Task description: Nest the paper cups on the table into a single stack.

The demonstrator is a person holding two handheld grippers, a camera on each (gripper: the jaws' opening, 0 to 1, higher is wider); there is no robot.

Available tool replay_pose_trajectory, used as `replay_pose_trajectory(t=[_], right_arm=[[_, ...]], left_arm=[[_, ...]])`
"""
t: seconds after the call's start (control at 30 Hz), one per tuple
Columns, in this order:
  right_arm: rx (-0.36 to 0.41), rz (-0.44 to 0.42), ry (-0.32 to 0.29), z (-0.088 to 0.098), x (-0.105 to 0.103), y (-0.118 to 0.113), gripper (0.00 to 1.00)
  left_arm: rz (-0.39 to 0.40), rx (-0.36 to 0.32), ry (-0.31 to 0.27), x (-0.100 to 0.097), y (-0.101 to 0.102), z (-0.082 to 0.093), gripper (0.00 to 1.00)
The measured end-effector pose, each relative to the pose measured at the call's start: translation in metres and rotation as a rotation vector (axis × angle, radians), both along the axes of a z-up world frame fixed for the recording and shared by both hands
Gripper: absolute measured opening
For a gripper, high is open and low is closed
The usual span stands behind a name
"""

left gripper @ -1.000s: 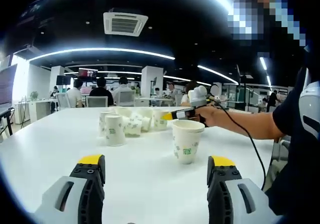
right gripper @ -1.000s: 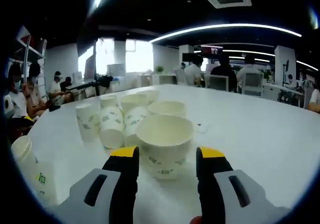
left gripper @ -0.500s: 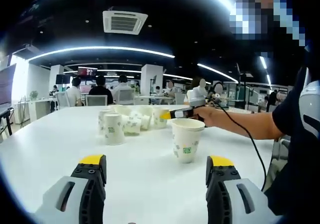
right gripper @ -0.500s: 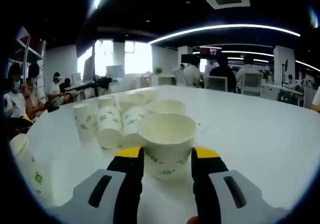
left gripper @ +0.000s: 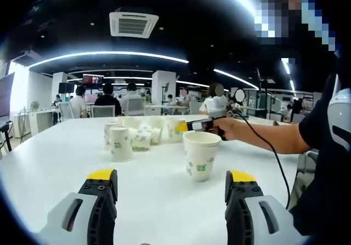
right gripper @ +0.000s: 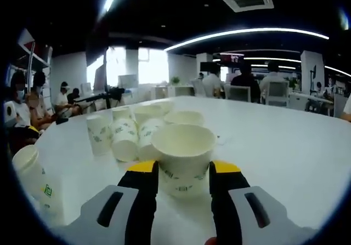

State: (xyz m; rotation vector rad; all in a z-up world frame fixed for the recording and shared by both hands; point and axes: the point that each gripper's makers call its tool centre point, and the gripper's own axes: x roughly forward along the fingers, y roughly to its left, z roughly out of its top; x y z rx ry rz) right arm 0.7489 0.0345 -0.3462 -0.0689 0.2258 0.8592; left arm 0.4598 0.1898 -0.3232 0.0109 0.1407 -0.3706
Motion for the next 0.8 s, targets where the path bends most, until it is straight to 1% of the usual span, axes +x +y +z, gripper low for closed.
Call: replay_pose_trajectory(t=[0.2, 0.4, 0.8], right_arm=[[0.014, 0.019, -0.009, 0.007, -0.008, 0.002, 0.39], [0.015, 0.034, -0.022, 0.012, -0.014, 0.003, 0.39], [0.031, 0.045, -0.023, 0.016, -0.017, 0.003, 0.39]], left_arm=[[-0.003, -0.001, -0.005, 0.0, -0.001, 0.004, 0.85], [-0.004, 0.002, -0.003, 0.0, -0.002, 0.004, 0.85], [-0.007, 0.009, 0.002, 0.0, -0.004, 0.003, 0.84]])
